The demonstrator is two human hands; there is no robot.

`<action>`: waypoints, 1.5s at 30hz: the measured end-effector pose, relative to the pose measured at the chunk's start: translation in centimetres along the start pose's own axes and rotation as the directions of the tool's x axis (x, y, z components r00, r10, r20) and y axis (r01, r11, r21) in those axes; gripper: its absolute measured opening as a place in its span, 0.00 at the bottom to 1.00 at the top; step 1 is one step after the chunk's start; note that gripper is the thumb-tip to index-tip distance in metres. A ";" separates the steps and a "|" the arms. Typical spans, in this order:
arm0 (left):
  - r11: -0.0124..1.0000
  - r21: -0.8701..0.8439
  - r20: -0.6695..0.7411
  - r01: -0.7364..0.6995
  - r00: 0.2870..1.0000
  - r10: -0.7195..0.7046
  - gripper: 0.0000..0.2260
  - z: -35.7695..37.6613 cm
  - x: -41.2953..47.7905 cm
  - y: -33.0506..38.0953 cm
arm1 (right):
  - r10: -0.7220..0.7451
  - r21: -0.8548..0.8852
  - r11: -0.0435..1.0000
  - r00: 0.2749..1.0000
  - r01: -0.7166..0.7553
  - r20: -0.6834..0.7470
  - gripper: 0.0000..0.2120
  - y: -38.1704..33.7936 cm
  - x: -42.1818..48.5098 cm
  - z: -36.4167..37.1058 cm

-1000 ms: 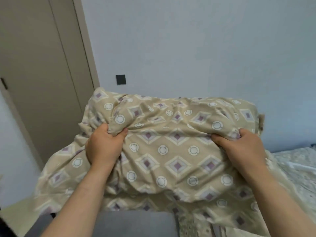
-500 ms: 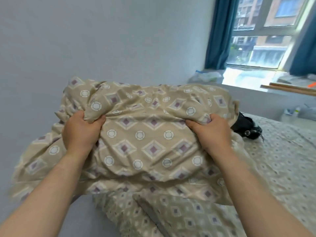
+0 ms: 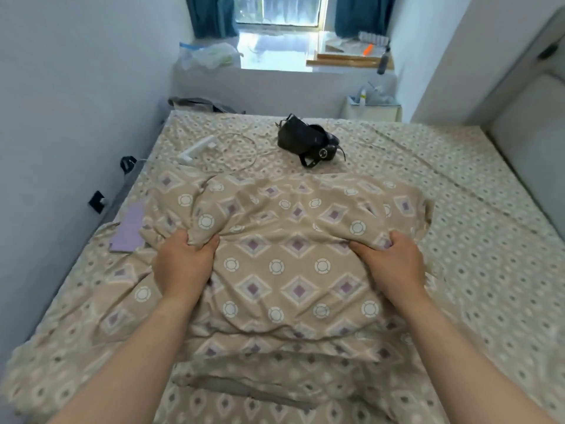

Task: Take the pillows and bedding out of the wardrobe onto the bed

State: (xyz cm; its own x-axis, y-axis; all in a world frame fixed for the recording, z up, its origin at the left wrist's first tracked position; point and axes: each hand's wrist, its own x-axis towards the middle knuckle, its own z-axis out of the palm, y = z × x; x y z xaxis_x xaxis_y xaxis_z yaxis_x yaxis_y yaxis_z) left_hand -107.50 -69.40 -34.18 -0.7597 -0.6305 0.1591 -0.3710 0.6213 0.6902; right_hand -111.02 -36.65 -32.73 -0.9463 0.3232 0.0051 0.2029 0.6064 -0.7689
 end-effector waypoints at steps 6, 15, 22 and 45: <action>1.000 0.008 0.185 0.028 0.982 -0.029 0.18 9.2 -4.8 -2.0 | 0.170 -0.055 0.983 0.983 -0.174 -0.071 0.26 9.8 -0.9 0.8; 0.990 0.139 0.291 -0.018 0.957 -0.023 0.19 17.2 -6.8 -6.3 | 0.310 -0.139 0.942 0.951 -0.305 0.014 0.26 18.7 -0.3 4.9; 0.958 0.285 0.324 -0.032 0.944 -0.064 0.23 18.6 -6.9 -7.3 | 0.368 -0.301 0.896 0.925 -0.326 0.094 0.35 20.6 -0.2 6.1; 0.687 -0.702 0.591 0.189 0.693 0.413 0.22 2.4 -9.0 18.5 | 0.185 0.459 0.887 0.947 -0.047 -0.262 0.15 2.6 -6.4 -14.8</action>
